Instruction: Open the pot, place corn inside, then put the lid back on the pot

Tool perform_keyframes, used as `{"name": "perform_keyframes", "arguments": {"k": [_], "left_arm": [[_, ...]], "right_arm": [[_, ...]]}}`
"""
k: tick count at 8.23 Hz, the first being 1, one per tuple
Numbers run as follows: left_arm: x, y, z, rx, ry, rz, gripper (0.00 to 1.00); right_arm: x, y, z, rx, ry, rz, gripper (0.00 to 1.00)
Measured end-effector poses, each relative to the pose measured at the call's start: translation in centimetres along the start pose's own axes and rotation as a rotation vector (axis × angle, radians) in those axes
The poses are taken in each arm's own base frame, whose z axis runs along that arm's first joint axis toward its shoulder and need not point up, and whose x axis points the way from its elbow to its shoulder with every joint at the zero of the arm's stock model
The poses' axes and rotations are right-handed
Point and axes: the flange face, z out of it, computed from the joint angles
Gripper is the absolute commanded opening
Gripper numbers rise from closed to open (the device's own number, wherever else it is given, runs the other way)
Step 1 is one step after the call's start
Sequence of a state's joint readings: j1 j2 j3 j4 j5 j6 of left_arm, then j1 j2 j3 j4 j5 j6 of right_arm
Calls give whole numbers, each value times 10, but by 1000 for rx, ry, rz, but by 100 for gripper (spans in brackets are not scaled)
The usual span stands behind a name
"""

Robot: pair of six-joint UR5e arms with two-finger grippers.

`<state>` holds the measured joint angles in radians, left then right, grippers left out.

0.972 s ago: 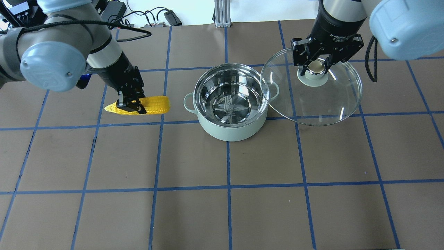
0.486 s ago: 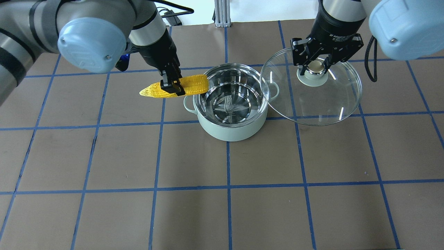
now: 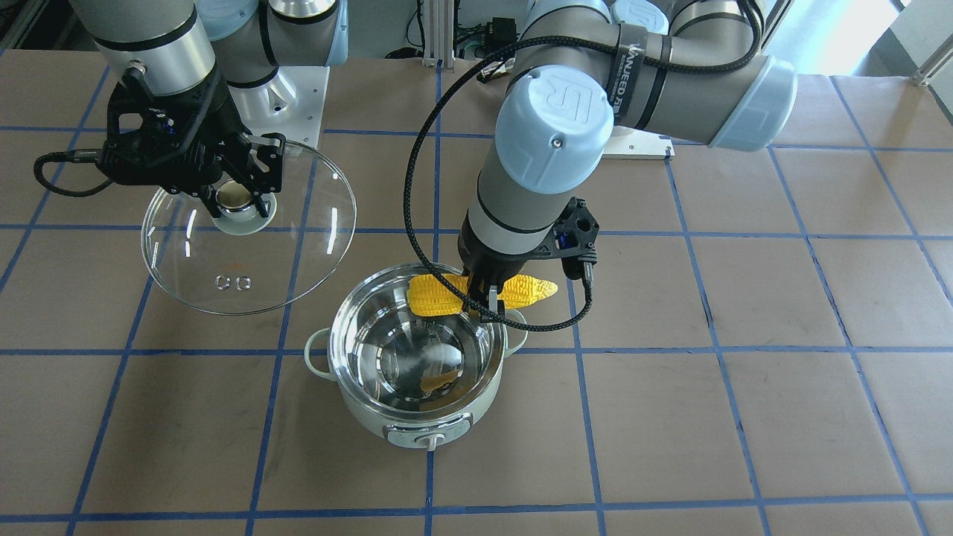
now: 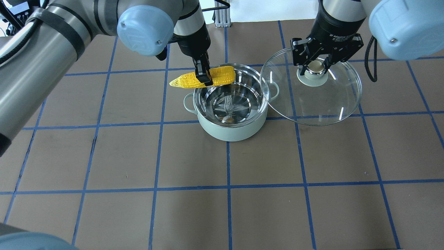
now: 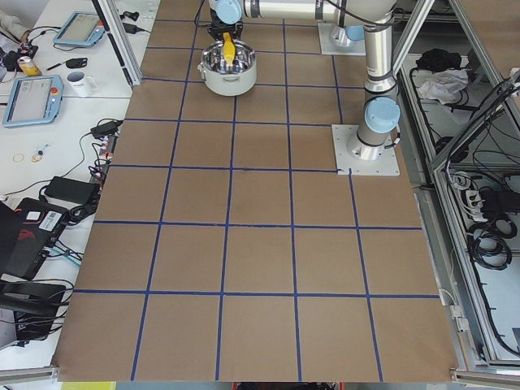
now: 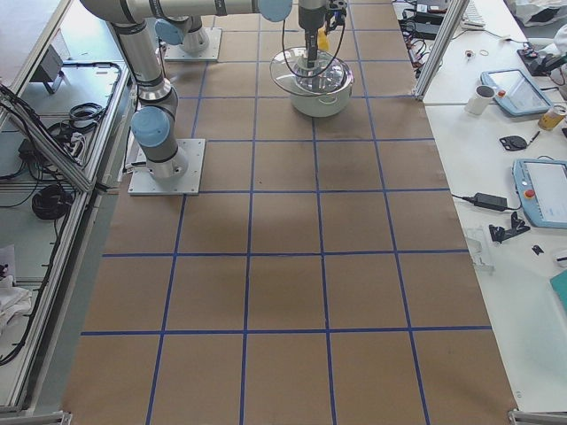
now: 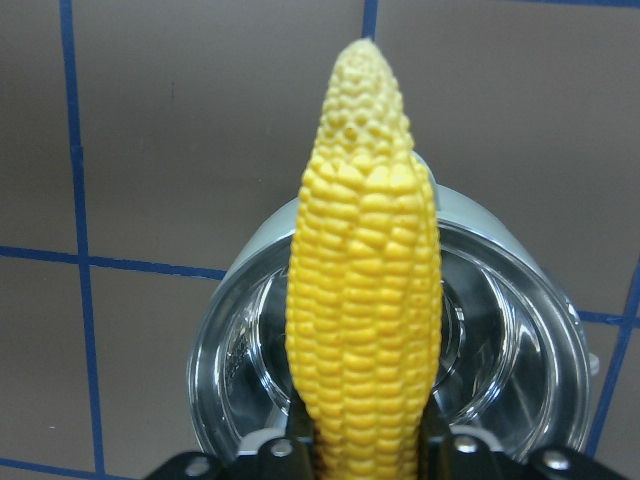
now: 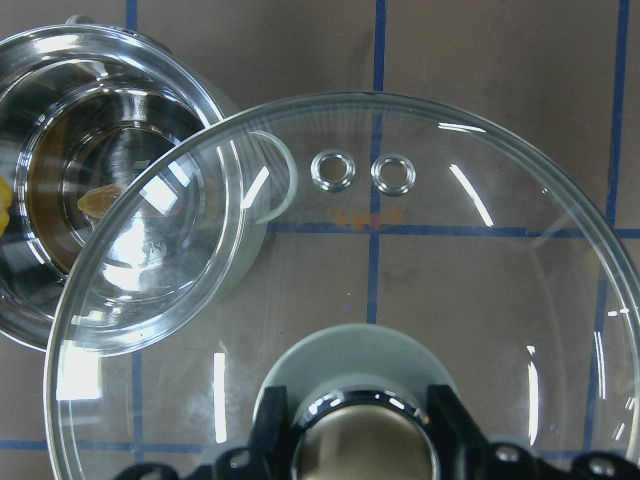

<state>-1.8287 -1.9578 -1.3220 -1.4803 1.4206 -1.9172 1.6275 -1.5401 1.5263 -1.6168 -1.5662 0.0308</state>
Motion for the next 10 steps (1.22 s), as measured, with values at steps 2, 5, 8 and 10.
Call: {"name": "perform_keyframes", "arguments": {"k": [2, 5, 8, 10], "left_arm": [[19, 12, 35, 6, -15, 7, 0], [26, 28, 55, 5, -6, 21, 0], [28, 41, 69, 0, 9, 13, 0], [28, 48, 83, 5, -3, 17, 0]], "right_arm": [[0, 0, 0, 2, 0, -3, 17], [0, -1, -2, 16, -1, -9, 17], [-1, -2, -2, 17, -1, -9, 17], [-1, -1, -2, 17, -2, -9, 17]]}}
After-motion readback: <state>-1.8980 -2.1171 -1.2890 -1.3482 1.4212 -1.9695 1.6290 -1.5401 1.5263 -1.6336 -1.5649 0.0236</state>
